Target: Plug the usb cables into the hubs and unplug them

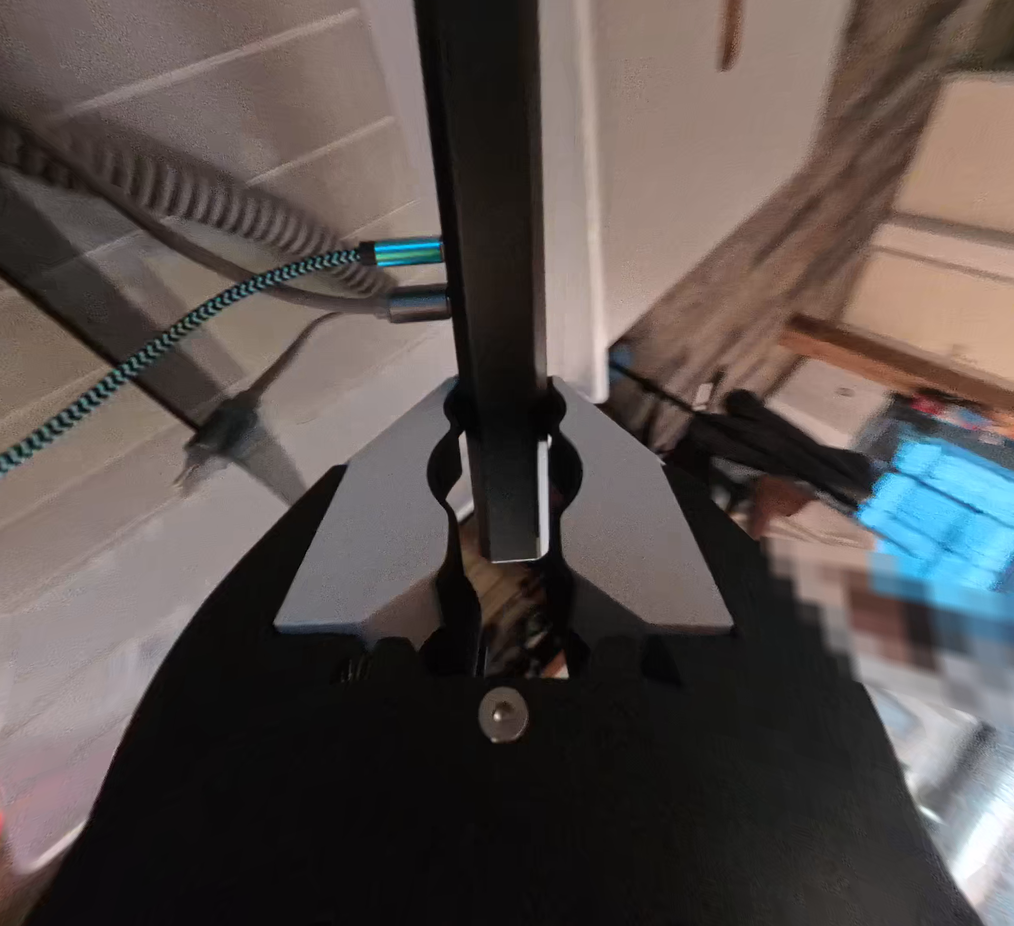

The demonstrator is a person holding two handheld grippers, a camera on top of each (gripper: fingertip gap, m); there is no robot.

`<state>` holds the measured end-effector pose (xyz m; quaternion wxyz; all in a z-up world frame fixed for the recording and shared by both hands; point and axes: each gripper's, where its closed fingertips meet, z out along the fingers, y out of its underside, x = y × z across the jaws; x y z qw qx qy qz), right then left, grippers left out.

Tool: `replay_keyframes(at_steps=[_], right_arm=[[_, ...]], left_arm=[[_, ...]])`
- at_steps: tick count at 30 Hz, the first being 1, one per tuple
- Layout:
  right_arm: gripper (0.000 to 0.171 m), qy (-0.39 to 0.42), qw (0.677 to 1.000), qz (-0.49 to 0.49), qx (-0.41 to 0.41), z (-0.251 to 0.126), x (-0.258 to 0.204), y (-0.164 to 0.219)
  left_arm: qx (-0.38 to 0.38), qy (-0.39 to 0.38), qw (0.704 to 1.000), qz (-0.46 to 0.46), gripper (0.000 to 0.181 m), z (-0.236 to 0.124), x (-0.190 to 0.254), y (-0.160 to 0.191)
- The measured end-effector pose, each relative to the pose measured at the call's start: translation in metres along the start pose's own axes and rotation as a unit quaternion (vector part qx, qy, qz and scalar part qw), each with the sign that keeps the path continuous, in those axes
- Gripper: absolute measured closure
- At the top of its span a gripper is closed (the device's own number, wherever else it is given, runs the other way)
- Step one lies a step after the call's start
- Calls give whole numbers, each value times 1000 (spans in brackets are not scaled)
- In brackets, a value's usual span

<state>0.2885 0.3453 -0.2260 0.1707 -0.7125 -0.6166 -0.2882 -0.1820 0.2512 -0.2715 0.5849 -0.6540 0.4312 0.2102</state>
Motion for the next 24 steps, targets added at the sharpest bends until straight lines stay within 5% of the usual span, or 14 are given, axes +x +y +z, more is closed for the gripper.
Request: replay_keyframes(at_steps=[3,7,12,15,19,24], right_arm=[[144,-89,994,-24,-56,21,-27,11],[144,-109,988,-29,-102,32,-31,11],[103,-82,991,28,-98,-9,5,-5],[85,-93,992,81,11,-52,15,-56],[80,-216,956,62,191,-111,-39,-163],[69,-302,940,-5,159,-97,-121,-226]], left_arm=[[-1,2,1000,7,121,0,2,-1],[-3,5,1000,12,122,1,3,0],[-2,4,1000,4,122,1,2,0],[-3,5,1000,5,122,3,2,1],[-4,9,1000,9,122,3,5,0],[-4,12,1000,20,124,2,8,-2]])
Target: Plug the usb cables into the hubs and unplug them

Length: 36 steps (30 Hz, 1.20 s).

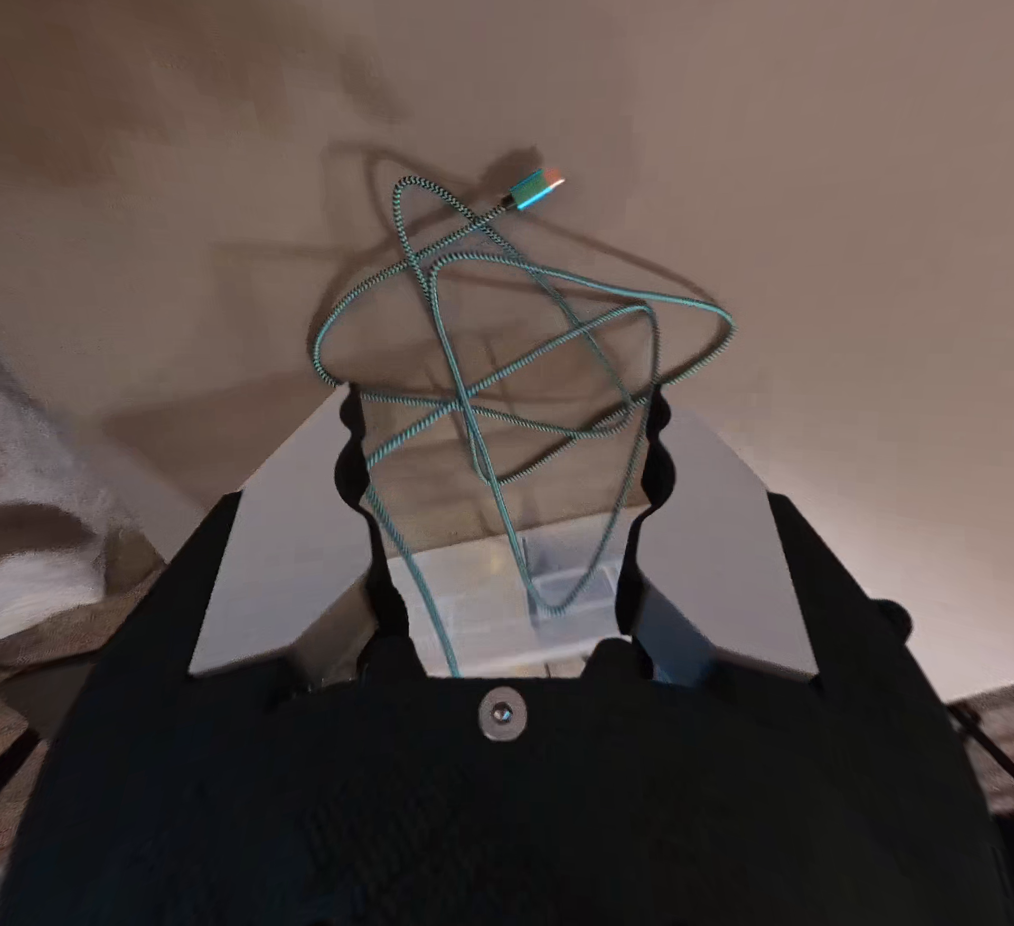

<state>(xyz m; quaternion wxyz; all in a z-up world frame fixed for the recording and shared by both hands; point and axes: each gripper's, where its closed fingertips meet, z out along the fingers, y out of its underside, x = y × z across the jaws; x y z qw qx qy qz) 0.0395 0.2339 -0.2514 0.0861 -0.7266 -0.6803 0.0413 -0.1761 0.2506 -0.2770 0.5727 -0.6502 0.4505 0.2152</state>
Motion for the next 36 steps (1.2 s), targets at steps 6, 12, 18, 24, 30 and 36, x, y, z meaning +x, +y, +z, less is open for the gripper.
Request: replay_keyframes(at_steps=[6,12,18,24,30,36], right_arm=[[40,-22,996,-13,-83,71,-23,-1],[62,-13,995,-38,-89,85,-33,-4],[108,-57,996,-30,-63,83,-44,-9],[167,-61,996,-46,-45,79,-50,-9],[170,43,988,-136,-58,23,-35,1],[170,171,973,-138,-70,-103,0,23]], left_arm=[[0,3,1000,0,125,0,1,0],[0,7,1000,11,125,1,4,-2],[-1,11,1000,18,126,2,6,-2],[-3,14,1000,22,127,2,8,-2],[-5,16,999,28,129,2,9,-2],[-8,17,999,30,129,3,10,0]])
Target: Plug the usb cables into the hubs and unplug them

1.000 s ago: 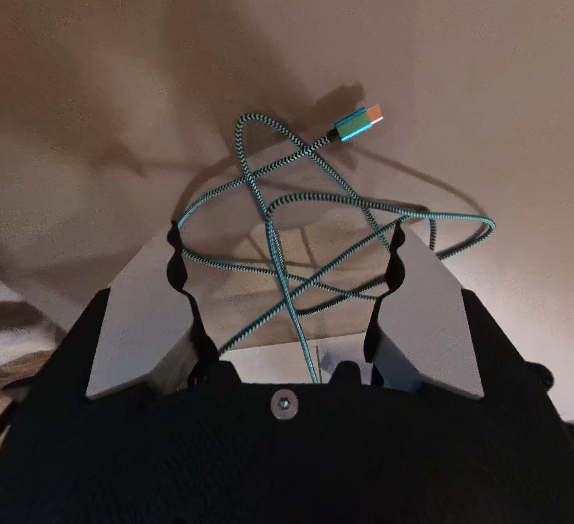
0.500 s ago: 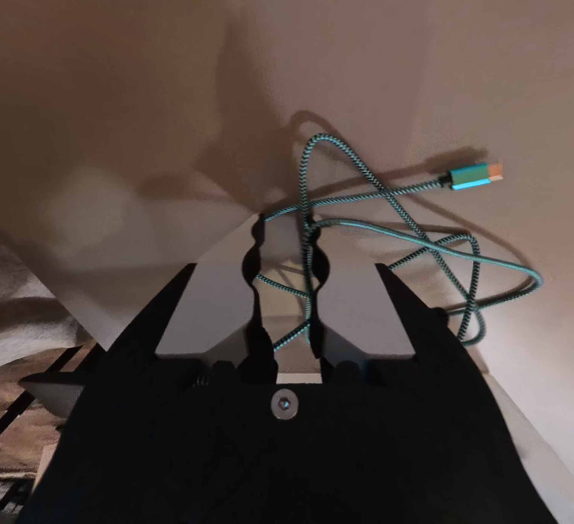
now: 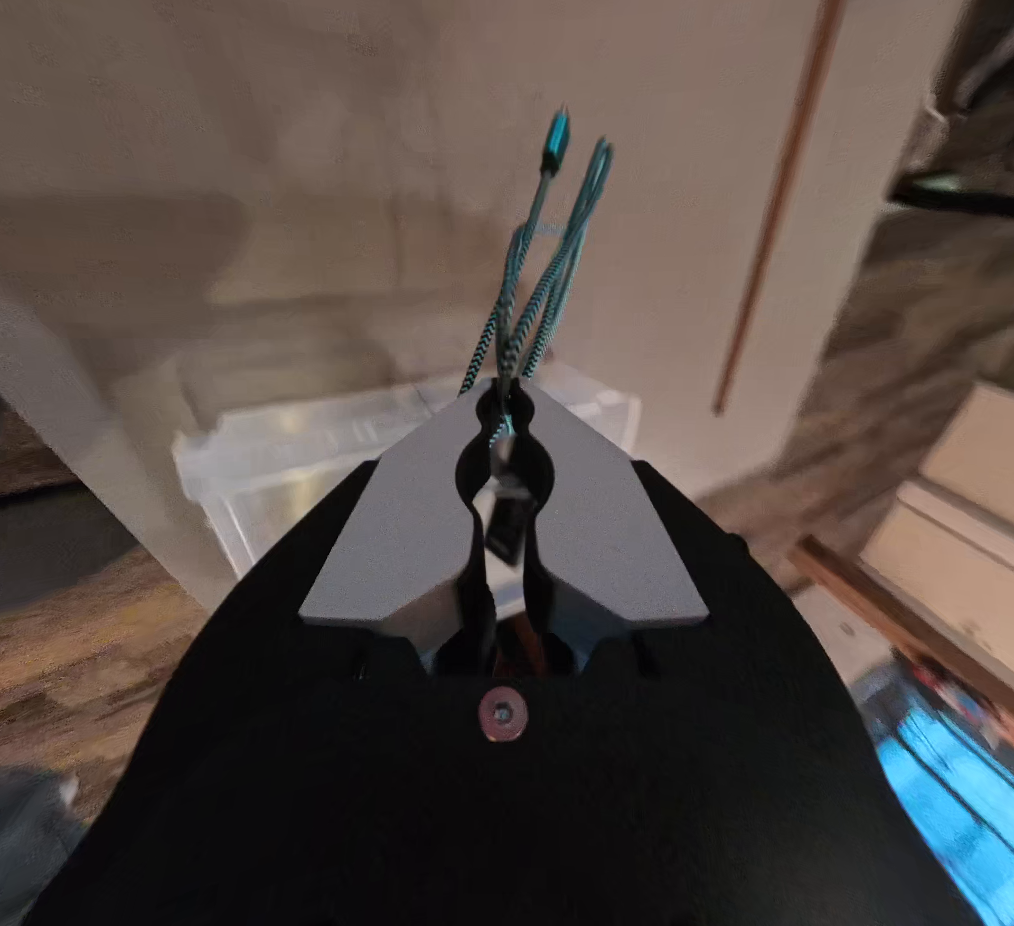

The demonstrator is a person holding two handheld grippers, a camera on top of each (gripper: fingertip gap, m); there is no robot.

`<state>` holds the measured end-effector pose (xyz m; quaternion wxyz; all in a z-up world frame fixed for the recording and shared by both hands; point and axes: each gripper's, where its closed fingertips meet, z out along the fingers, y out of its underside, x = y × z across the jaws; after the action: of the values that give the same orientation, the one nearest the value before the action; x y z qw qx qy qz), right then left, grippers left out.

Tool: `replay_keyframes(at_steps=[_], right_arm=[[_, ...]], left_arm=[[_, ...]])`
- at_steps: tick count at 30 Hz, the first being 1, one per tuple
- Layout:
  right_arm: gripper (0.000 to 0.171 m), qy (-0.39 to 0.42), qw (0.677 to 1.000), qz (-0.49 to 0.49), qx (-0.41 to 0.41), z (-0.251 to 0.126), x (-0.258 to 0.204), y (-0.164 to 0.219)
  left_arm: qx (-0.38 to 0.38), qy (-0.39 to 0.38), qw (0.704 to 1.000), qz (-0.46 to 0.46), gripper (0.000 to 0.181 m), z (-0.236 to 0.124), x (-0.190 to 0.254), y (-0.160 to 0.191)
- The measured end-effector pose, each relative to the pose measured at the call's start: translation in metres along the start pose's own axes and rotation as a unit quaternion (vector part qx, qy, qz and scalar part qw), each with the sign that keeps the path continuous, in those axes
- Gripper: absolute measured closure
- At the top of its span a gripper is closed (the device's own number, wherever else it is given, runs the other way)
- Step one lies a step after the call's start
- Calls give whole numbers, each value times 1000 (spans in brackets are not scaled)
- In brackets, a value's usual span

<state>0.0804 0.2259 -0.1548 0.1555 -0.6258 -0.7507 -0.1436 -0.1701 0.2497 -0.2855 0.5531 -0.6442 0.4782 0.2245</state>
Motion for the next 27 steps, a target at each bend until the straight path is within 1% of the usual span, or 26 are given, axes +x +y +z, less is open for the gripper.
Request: replay_keyframes(at_steps=[2,4,6,8,11,14,20,24,27], right_arm=[[170,49,998,1,-44,-29,21,29],[169,107,987,-2,-118,-53,44,66],[170,131,975,-10,-182,-67,56,100],[170,132,965,-15,-225,-68,62,128],[170,92,963,-47,-248,-45,55,156],[169,58,968,-67,-234,-7,44,168],[169,21,978,-67,-194,63,30,169],[169,6,985,-53,-165,91,29,160],[169,3,986,-49,-162,107,32,159]], left_arm=[[-1,0,1000,-1,130,0,0,1],[-1,0,1000,-1,130,0,0,1],[-2,0,1000,0,130,0,0,1],[-2,0,1000,3,130,0,0,1],[-3,1,1000,6,131,0,1,1],[-3,2,1000,9,131,0,1,1],[-4,3,1000,14,132,-1,2,1],[-4,5,1000,14,133,0,2,1],[-5,7,1000,17,134,0,3,2]])
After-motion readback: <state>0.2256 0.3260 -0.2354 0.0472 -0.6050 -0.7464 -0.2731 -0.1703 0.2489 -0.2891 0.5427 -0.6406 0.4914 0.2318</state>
